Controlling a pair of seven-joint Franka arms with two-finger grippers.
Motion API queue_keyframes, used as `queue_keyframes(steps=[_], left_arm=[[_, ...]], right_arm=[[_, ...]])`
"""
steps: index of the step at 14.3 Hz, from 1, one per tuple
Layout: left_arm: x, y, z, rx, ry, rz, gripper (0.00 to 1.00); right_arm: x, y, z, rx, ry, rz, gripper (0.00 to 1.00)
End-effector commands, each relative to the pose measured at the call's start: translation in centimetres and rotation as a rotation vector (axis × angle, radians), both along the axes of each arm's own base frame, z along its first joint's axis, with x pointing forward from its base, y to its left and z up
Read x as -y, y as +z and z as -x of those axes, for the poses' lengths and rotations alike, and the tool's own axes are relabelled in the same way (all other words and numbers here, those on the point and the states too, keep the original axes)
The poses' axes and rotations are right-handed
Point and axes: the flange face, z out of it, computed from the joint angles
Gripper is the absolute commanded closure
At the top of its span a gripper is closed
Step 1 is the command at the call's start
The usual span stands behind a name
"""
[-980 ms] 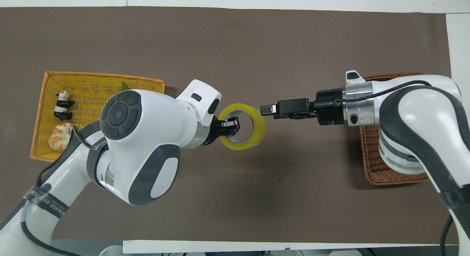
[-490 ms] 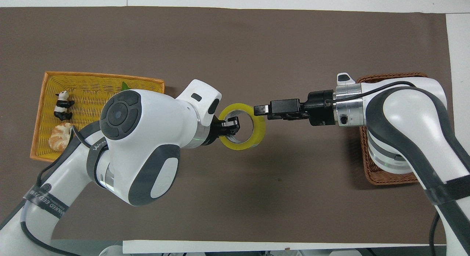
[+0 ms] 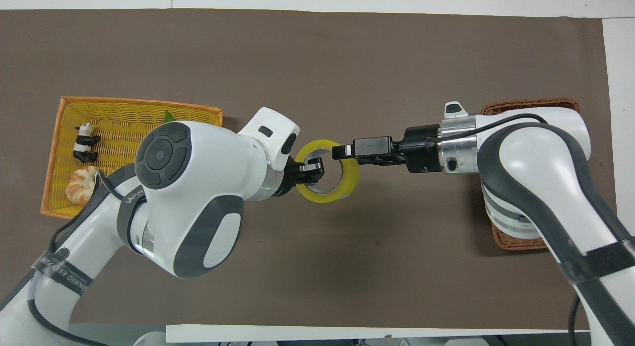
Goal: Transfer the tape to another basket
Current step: 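Close the right gripper on the tape while the left gripper releases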
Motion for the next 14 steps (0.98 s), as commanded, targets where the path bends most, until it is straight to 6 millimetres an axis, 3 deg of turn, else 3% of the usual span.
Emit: queue_keyframes(steps=[1, 5, 6, 9, 10, 11, 12, 14], left_arm=[[0.08, 0.87, 0.31, -0.001, -0.001, 0.007, 1.0], [0.05, 0.72, 0.35, -0.005, 0.001, 0.005, 1.0], [0.05, 0.7, 0.36, -0.006, 0.001, 0.004, 1.0], [0.07, 0.81, 0.31, -0.003, 0.003, 0.007, 1.0], [0.07, 0.81, 0.31, -0.003, 0.003, 0.007, 1.0], [0.05, 0.73, 0.33, -0.004, 0.003, 0.006, 1.0], [0.07, 0.8, 0.31, -0.004, 0.005, 0.007, 1.0], [0.07, 0.81, 0.31, -0.004, 0.005, 0.007, 1.0]], right_arm=[[0.22, -0.07, 0.12, -0.01, -0.015, -0.011, 0.07], [0.13, -0.01, 0.16, -0.002, -0.011, -0.006, 0.22], [0.15, -0.03, 0.15, 0.0, -0.01, -0.002, 0.33], [0.12, -0.14, 0.26, 0.001, 0.0, 0.003, 0.51], [0.15, -0.14, 0.23, 0.002, -0.002, 0.004, 0.67], [0.21, -0.07, 0.19, -0.004, -0.006, 0.003, 0.91], [0.19, -0.07, 0.2, -0.006, -0.006, 0.002, 1.0], [0.3, -0.07, 0.19, -0.008, -0.005, 0.001, 1.0]])
